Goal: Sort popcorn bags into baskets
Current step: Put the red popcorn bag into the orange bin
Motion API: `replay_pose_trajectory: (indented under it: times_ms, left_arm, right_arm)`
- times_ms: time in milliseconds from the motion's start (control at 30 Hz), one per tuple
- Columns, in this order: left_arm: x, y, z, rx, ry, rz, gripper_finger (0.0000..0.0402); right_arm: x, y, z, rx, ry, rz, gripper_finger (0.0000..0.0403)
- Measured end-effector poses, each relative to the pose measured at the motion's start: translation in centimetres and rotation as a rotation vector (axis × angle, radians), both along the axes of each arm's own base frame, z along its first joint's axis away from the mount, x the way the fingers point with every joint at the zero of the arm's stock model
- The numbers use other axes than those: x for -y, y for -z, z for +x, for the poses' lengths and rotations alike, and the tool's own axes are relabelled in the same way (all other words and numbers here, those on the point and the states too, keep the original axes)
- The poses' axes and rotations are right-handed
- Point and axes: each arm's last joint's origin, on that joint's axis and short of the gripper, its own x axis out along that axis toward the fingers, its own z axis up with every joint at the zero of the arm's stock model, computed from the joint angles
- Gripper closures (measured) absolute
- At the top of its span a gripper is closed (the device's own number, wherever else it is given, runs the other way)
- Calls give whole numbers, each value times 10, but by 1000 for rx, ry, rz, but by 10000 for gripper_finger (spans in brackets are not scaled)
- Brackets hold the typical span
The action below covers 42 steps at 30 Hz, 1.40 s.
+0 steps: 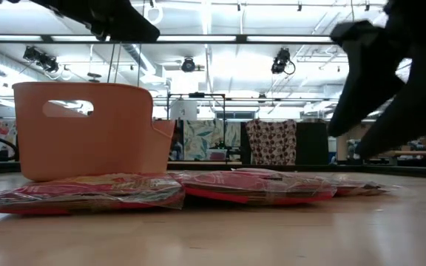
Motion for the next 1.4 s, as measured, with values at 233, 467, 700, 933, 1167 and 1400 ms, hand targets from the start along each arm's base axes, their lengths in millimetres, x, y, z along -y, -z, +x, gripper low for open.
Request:
replay_pose_trajectory:
  times_ms: [233, 467, 700, 933, 1167, 1400]
  left_arm:
    - [-2, 0, 0, 1, -9, -1, 221]
    - [-2, 0, 0, 4, -9, -7, 221]
    - [-1, 0, 0, 4, -5, -7, 221]
    - [-1, 0, 0, 3, -5, -7, 221]
    - [-1, 0, 0, -1, -5, -6, 221]
    - [-1, 0, 0, -1, -4, -6, 221]
  right_arm:
    - [5, 14, -4, 11, -11, 8, 217]
    - [10, 23, -3, 24, -63, -11, 217]
    - [23, 29, 4, -22, -74, -3, 209]
    - [27, 28, 6, -11, -84, -70, 199]
    - [31, 29, 8, -34, -66, -44, 263]
    - [37, 31, 11, -61, -28, 27, 389]
